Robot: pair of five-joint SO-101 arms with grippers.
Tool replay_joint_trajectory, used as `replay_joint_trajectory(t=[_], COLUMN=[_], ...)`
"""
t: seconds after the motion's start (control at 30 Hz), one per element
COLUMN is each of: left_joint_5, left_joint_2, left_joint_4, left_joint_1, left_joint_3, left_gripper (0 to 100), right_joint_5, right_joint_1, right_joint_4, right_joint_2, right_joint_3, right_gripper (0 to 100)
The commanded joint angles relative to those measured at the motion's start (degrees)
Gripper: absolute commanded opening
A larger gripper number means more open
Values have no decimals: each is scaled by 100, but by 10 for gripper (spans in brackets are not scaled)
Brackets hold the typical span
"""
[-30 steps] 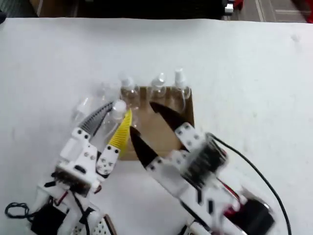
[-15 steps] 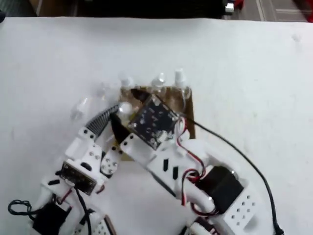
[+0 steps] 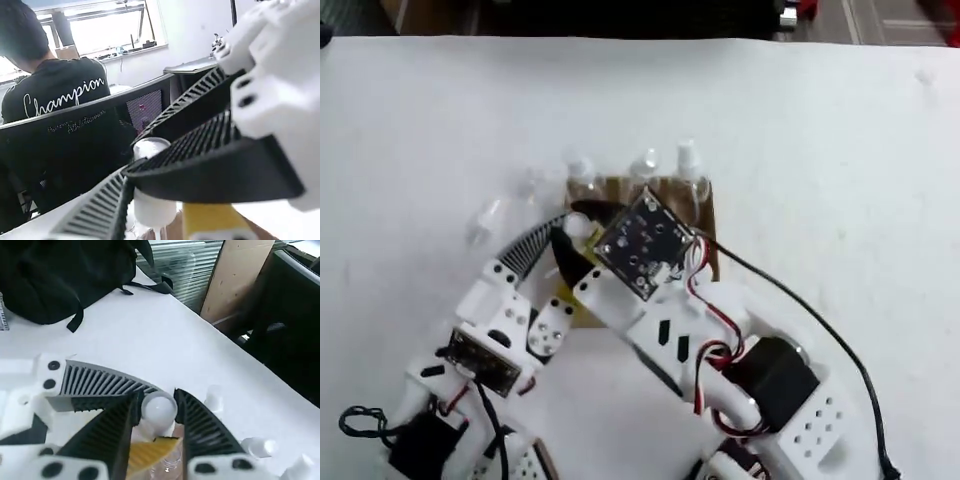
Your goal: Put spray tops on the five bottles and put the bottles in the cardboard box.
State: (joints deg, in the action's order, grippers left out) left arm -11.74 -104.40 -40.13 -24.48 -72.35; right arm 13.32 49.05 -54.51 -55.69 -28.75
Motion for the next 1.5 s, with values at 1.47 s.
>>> replay_joint_trajectory(t=[1.47], left_joint_5=[914], left_joint_2=[-40], left_joint_4=[-1547], left_joint_1=[57], left_joint_3=[1073], left_gripper=[158], right_joint_5=[132], right_joint_1=[-813], right_joint_4=[831], right_joint_2=[127], right_joint_3=[756], right_gripper=[16])
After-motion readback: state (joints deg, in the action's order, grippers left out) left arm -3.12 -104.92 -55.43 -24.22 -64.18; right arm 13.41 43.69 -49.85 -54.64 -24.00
